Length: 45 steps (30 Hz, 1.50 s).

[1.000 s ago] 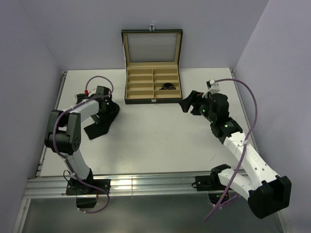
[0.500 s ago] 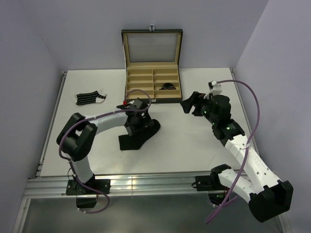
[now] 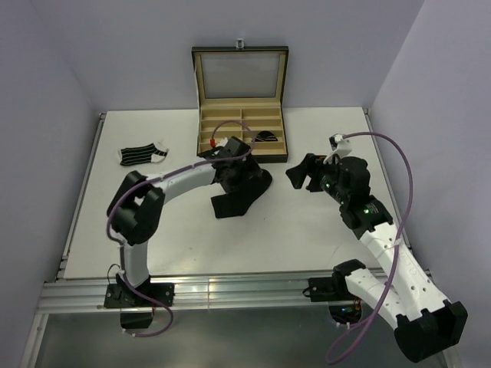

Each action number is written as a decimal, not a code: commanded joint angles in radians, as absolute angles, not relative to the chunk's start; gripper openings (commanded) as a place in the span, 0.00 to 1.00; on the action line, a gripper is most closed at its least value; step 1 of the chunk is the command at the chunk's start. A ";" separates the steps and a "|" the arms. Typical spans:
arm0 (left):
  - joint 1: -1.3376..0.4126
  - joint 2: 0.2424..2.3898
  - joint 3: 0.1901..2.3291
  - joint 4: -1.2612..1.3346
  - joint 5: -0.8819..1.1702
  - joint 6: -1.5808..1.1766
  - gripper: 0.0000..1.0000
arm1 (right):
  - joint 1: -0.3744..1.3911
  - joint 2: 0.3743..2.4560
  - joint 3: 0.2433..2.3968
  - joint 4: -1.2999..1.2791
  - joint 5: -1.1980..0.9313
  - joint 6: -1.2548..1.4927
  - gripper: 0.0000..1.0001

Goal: Roll the socks
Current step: Move the sock to the center of the board.

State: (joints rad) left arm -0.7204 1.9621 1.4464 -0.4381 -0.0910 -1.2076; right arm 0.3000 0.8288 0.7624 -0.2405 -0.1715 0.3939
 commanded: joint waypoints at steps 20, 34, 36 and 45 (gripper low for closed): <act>-0.689 0.841 0.887 -0.342 -0.417 -0.611 0.99 | 0.679 1.469 1.034 -0.199 -0.090 0.367 0.91; -0.686 0.726 0.799 -0.466 -0.384 -0.597 0.99 | 0.698 1.844 1.178 -0.233 -0.087 0.258 0.89; -0.686 0.716 0.781 -0.443 -0.376 -0.581 0.99 | 0.686 1.838 1.143 -0.232 -0.092 0.253 0.89; -0.595 0.729 0.756 -0.388 -0.338 -0.592 0.99 | 0.606 1.761 1.080 -0.313 -0.025 0.166 0.89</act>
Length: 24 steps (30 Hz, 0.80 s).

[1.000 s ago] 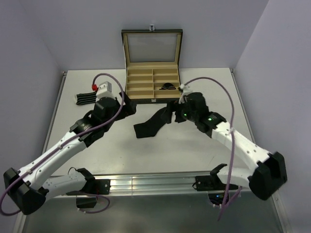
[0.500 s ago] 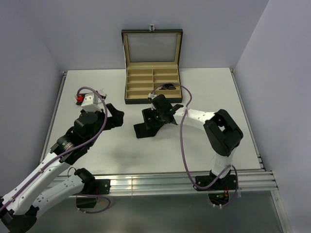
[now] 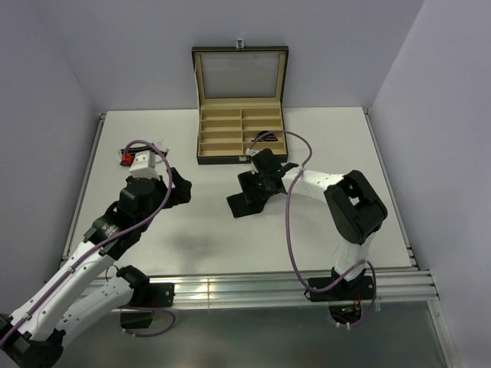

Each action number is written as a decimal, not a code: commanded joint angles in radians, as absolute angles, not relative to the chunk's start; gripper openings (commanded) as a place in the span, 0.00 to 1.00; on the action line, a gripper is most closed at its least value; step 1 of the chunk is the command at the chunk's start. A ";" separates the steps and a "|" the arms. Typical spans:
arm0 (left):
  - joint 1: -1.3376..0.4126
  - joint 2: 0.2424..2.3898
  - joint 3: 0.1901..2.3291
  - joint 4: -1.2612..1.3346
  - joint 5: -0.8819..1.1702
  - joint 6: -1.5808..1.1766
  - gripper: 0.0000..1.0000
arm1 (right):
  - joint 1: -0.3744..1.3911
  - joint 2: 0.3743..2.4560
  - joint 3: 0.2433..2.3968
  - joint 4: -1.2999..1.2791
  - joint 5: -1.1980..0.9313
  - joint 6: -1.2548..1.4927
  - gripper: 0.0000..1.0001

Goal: Roll the socks
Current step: Move the sock to the center of the board.

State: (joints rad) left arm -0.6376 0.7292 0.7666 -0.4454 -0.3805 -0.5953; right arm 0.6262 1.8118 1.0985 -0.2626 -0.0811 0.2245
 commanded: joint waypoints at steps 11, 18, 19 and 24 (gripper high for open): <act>-0.399 0.755 0.724 -0.331 -0.190 -0.637 0.99 | 0.761 1.583 1.103 -0.291 0.233 0.212 0.83; -0.383 0.784 0.726 -0.347 -0.207 -0.649 0.99 | 0.936 1.744 1.193 -0.371 0.419 0.281 0.71; -0.383 0.784 0.724 -0.348 -0.206 -0.649 0.99 | 0.952 1.762 1.200 -0.376 0.435 0.284 0.65; -0.380 0.784 0.723 -0.348 -0.204 -0.655 0.99 | 1.003 1.825 1.210 -0.383 0.446 0.293 0.52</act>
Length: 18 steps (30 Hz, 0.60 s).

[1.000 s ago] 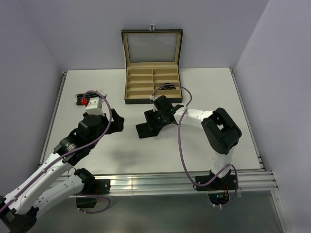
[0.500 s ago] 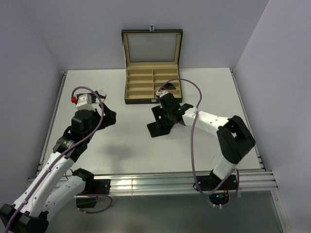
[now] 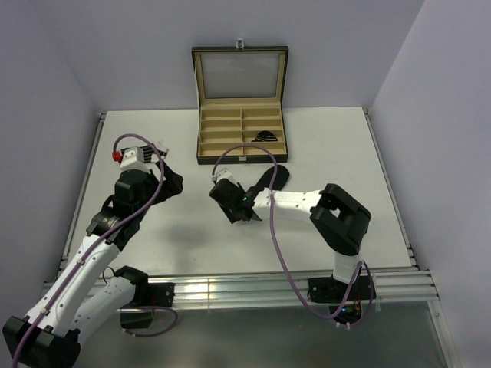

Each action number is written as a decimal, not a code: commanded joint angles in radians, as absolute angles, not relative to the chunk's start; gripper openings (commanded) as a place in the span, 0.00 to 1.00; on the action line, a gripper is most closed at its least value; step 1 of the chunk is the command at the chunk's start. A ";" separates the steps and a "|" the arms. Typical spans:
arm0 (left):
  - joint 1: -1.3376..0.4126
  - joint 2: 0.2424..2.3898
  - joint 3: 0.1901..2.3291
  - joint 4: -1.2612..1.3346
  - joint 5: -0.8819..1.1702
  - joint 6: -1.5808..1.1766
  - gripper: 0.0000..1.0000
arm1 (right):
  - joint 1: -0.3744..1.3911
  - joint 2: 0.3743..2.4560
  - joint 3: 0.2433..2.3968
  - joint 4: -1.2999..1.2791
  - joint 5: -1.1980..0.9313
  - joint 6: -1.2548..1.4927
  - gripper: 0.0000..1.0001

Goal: Roll the socks
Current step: Move the sock to the center of the board.

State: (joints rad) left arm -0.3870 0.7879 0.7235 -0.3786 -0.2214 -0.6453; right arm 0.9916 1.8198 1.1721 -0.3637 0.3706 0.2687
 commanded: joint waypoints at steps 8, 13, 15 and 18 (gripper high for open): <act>-0.373 0.785 0.715 -0.337 -0.187 -0.666 0.99 | 1.032 1.871 1.223 -0.367 0.446 0.258 0.47; -0.373 0.784 0.713 -0.339 -0.190 -0.667 0.99 | 1.039 1.914 1.229 -0.371 0.454 0.264 0.45; -0.371 0.784 0.713 -0.339 -0.189 -0.667 1.00 | 1.039 1.925 1.230 -0.377 0.465 0.264 0.45; -0.371 0.784 0.712 -0.339 -0.187 -0.667 1.00 | 1.039 1.959 1.238 -0.396 0.502 0.273 0.45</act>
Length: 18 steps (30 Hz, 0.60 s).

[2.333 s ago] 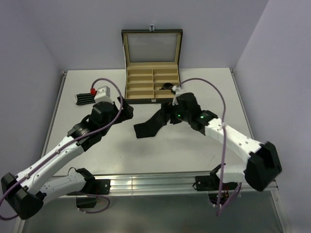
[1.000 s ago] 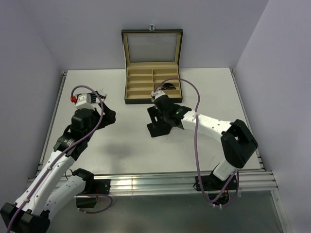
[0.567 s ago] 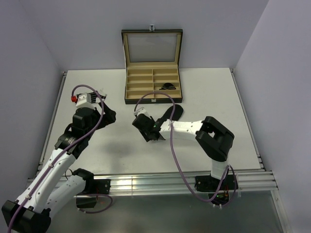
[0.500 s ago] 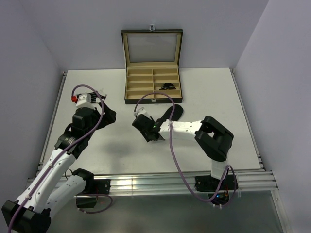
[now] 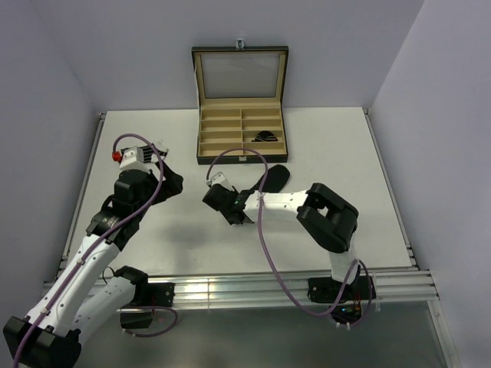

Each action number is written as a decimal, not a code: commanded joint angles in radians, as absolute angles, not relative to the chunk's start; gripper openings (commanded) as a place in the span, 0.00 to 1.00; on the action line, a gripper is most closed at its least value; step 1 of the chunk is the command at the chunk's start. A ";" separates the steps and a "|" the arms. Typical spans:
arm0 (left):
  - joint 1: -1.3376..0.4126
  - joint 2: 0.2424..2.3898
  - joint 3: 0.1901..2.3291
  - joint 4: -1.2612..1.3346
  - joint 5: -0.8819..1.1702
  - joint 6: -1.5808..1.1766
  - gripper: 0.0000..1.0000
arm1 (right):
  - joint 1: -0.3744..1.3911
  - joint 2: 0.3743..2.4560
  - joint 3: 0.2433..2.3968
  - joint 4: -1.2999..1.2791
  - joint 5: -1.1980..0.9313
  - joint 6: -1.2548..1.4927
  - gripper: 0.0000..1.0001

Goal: Roll the socks
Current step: Move the sock to the center of the board, then adjust the sock at the center of the board.

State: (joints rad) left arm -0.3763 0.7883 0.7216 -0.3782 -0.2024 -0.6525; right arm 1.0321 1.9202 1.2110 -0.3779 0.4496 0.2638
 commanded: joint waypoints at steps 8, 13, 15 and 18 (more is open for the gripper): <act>-0.371 0.787 0.710 -0.337 -0.187 -0.670 0.99 | 1.039 1.999 1.210 -0.428 0.506 0.310 0.31; -0.371 0.799 0.704 -0.322 -0.163 -0.672 0.99 | 1.035 2.020 1.195 -0.452 0.526 0.328 0.06; -0.371 0.810 0.700 -0.302 -0.135 -0.664 1.00 | 1.034 2.016 1.187 -0.448 0.525 0.333 0.00; -0.373 0.856 0.710 -0.299 -0.100 -0.675 0.99 | 1.032 1.968 1.164 -0.405 0.454 0.328 0.00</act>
